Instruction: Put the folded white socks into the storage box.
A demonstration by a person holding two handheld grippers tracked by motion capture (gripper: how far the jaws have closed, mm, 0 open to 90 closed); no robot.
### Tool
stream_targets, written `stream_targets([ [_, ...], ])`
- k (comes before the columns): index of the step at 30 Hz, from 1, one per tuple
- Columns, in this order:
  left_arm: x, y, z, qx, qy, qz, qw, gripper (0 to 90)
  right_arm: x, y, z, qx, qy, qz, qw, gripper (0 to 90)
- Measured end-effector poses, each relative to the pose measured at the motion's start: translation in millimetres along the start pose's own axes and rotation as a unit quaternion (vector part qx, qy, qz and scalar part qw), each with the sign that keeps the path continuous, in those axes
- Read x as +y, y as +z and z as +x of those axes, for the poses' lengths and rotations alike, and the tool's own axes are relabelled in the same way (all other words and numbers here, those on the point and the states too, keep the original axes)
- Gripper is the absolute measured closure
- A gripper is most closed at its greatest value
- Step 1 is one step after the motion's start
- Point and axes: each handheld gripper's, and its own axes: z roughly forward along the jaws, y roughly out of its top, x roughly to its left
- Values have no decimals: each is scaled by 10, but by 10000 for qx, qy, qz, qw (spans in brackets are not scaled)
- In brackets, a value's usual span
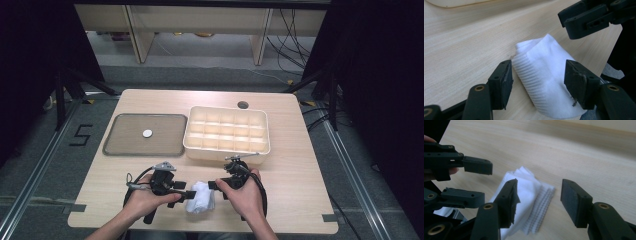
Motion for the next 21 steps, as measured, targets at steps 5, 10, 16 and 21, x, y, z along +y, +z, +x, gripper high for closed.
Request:
stream_targets([
  [5, -21, 30, -23, -55, -8, 43, 10000, 394, -16, 61, 13, 35, 24, 53, 10000, 463],
  [10, -20, 100, 6, -279, -391, 119, 9988, 379, -6, 5, 5, 65, 80, -4, 9999, 464],
  [16, -13, 227, 31, -33, -462, 354, 9983, 353, -54, 31, -28, 62, 118, 101, 9999, 464],
  [21, -4, 318, 34, -70, -555, 463, 9974, 344, -93, 76, -67, 99, 175, 256, 9995, 466],
])
